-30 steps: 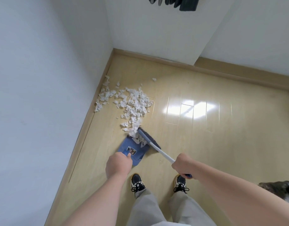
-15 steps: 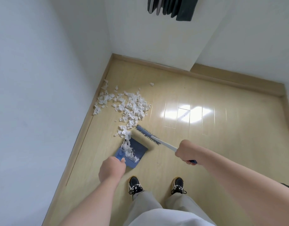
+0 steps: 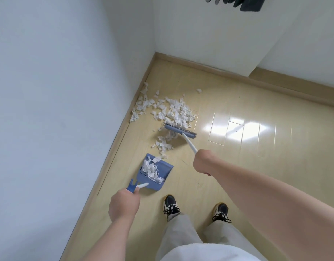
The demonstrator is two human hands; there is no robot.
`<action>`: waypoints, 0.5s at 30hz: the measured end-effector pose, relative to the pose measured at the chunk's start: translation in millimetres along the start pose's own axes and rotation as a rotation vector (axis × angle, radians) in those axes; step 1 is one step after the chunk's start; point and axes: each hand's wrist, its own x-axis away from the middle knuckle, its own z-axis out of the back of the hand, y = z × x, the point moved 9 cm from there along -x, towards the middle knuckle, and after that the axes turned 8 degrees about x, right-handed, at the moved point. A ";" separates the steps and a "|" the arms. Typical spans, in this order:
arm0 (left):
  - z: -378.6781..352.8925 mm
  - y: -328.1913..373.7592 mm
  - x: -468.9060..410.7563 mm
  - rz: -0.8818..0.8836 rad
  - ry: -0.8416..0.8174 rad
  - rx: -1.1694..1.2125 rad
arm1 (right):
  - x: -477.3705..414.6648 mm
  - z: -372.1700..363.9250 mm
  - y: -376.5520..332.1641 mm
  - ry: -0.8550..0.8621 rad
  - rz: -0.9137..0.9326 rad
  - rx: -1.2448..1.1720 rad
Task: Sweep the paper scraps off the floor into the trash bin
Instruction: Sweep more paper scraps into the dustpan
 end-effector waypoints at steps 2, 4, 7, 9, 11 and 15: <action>0.6 3.3 -4.0 -0.002 0.000 0.012 | 5.4 -4.6 -3.4 0.018 0.033 0.087; 0.3 8.9 -8.5 -0.005 0.001 0.014 | 7.4 -16.0 -5.5 0.027 0.072 0.182; 0.4 16.3 -11.3 -0.015 0.003 0.010 | 12.1 -41.0 2.6 -0.021 0.094 0.256; -0.8 19.1 -12.0 -0.026 0.000 0.017 | 17.7 -55.3 15.9 -0.034 0.086 0.227; -3.7 22.3 -11.2 -0.040 -0.007 0.019 | 24.7 -61.7 29.0 -0.042 0.093 0.166; -8.8 28.5 -9.6 -0.037 -0.013 0.035 | 38.2 -51.5 53.7 -0.048 0.100 0.051</action>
